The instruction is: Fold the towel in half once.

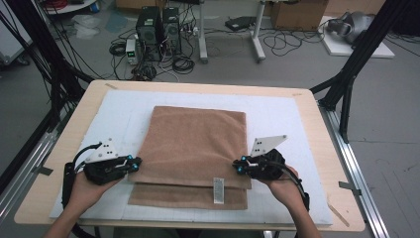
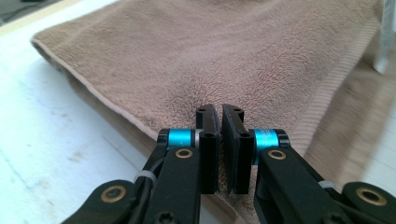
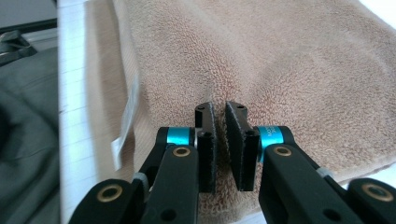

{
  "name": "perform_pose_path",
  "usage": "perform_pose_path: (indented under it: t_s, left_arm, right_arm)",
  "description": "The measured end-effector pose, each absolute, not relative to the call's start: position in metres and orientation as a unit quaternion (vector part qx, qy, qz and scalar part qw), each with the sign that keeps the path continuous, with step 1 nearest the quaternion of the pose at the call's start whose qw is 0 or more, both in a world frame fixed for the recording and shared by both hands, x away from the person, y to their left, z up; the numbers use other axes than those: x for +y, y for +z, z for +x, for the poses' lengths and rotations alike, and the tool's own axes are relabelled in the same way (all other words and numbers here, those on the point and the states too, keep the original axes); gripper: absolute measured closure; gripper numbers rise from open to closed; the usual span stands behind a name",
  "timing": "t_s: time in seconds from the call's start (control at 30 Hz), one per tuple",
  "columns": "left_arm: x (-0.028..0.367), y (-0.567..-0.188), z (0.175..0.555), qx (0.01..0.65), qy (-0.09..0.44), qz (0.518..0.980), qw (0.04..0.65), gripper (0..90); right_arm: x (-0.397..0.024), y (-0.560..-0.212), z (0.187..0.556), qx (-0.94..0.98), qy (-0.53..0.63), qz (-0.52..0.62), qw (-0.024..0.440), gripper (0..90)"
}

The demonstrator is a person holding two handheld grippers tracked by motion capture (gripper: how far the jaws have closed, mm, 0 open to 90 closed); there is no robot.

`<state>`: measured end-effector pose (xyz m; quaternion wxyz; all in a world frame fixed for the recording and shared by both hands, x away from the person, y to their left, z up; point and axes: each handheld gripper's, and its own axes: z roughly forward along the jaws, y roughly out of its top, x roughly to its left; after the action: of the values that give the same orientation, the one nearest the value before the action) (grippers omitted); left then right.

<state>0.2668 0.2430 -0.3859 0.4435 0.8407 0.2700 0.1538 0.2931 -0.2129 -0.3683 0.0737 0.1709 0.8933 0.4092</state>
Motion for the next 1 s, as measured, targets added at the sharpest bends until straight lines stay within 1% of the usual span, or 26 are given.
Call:
perform_pose_path:
  t_s: [0.03,0.1,0.13,0.17,0.2,0.37,0.4,0.43,0.53,0.6,0.63,0.7,0.77,0.83,0.87,0.9,1.0]
  left_arm:
    - [0.244,-0.389,0.263,0.268,0.147,0.843,0.443,84.4]
    - [0.245,-0.398,0.259,0.272,0.137,0.847,0.436,80.6]
    - [0.246,-0.403,0.258,0.277,0.133,0.847,0.434,76.5]
    - [0.248,-0.406,0.257,0.283,0.126,0.847,0.431,70.9]
    - [0.249,-0.412,0.254,0.285,0.119,0.848,0.431,68.1]
    - [0.250,-0.423,0.245,0.278,0.116,0.851,0.430,66.9]
    - [0.249,-0.425,0.244,0.275,0.110,0.854,0.428,66.9]
    - [0.248,-0.427,0.244,0.271,0.109,0.857,0.425,66.9]
    - [0.244,-0.432,0.244,0.268,0.105,0.865,0.410,66.6]
    - [0.243,-0.436,0.246,0.269,0.104,0.870,0.401,67.6]
    - [0.242,-0.439,0.247,0.269,0.102,0.872,0.397,70.3]
    - [0.240,-0.441,0.246,0.268,0.107,0.870,0.399,74.8]
    - [0.240,-0.441,0.246,0.267,0.112,0.869,0.402,82.9]
    - [0.239,-0.441,0.246,0.270,0.114,0.867,0.403,85.1]
    - [0.240,-0.440,0.245,0.269,0.117,0.867,0.403,85.8]
    - [0.240,-0.439,0.244,0.270,0.120,0.864,0.408,86.2]
    - [0.244,-0.431,0.238,0.270,0.124,0.854,0.427,86.4]
  right_arm:
    - [-0.213,-0.370,0.291,0.896,0.405,0.167,0.065,81.0]
    - [-0.213,-0.377,0.288,0.902,0.393,0.172,0.051,72.1]
    - [-0.215,-0.383,0.287,0.902,0.388,0.180,0.051,65.6]
    - [-0.216,-0.386,0.287,0.900,0.389,0.188,0.052,65.3]
    - [-0.218,-0.388,0.286,0.899,0.393,0.189,0.047,64.5]
    - [-0.218,-0.403,0.279,0.901,0.393,0.180,0.038,61.2]
    - [-0.216,-0.407,0.278,0.901,0.393,0.179,0.034,60.5]
    - [-0.214,-0.413,0.278,0.902,0.395,0.175,0.020,59.6]
    - [-0.206,-0.423,0.275,0.907,0.385,0.169,0.012,57.0]
    - [-0.202,-0.428,0.274,0.912,0.374,0.168,0.024,55.4]
    - [-0.201,-0.430,0.274,0.912,0.371,0.171,0.026,55.5]
    - [-0.199,-0.436,0.276,0.914,0.365,0.177,0.023,58.0]
    - [-0.201,-0.439,0.276,0.908,0.377,0.179,0.026,65.2]
    - [-0.203,-0.440,0.278,0.904,0.384,0.185,0.023,77.8]
    - [-0.204,-0.440,0.279,0.904,0.388,0.180,0.019,82.0]
    - [-0.203,-0.439,0.278,0.904,0.388,0.180,0.016,84.3]
    - [-0.203,-0.434,0.276,0.906,0.388,0.169,0.027,85.3]
